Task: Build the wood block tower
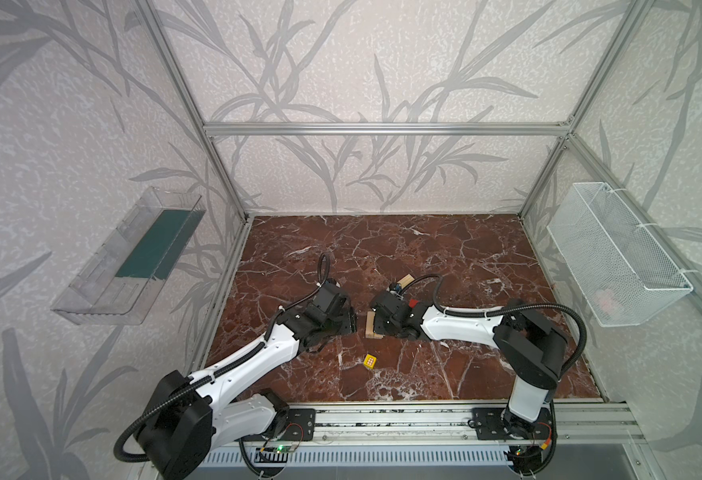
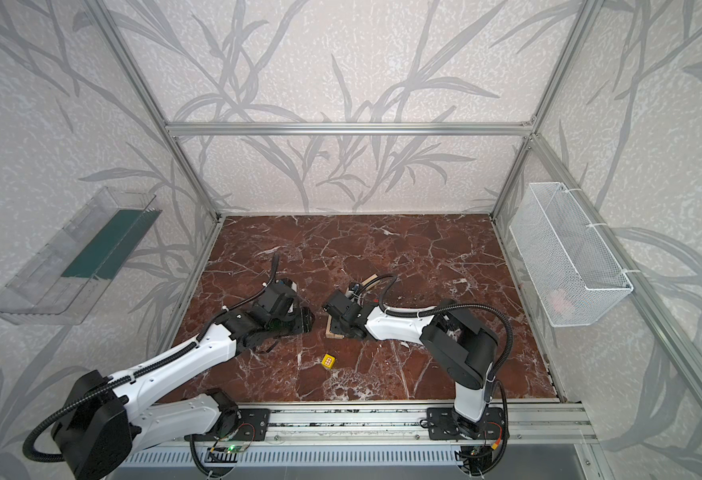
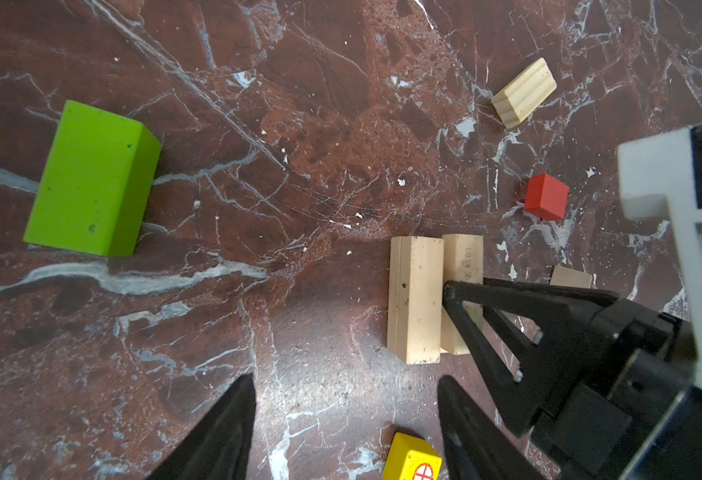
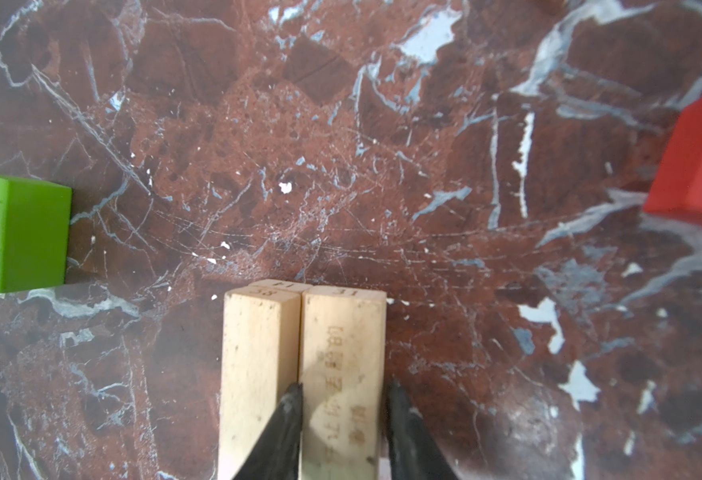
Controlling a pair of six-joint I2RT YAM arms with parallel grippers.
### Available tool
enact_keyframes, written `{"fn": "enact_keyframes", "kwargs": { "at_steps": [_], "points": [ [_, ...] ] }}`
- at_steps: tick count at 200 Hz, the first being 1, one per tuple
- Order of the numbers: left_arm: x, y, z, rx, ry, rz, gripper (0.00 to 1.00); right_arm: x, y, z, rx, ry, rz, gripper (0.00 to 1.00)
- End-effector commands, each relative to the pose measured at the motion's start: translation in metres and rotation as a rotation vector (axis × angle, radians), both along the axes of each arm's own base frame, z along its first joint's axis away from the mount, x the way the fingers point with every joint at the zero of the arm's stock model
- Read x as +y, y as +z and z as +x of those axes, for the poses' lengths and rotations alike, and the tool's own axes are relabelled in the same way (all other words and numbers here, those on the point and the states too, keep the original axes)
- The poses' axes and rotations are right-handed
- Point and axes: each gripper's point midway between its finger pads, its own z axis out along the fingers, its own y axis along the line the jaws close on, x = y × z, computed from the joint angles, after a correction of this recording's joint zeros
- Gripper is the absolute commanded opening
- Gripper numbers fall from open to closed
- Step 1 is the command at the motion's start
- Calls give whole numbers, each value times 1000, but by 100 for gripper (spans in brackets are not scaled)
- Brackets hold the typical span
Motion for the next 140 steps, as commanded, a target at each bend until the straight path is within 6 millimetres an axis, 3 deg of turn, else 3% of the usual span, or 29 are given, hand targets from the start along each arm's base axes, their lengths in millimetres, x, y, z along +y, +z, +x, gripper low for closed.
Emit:
{"fn": "enact_keyframes", "kwargs": {
  "at_steps": [1,77,130,133,140],
  "points": [
    [4,-5,0,10,18,13,68,-1,11,-1,-23,-4,8,36],
    [3,-4,1,6,15,9,68,-5,28,-3,-56,-9,50,37],
    [-3,-4,3,18,-8,0,68,-4,24,-1,-44,8,85,37],
    [-4,-5,3,20,-10,0,68,-5,33,-1,-53,6,105,37],
    [-6,-6,4,22,-15,-5,68,-6,33,0,-48,1,114,36]
  ]
}}
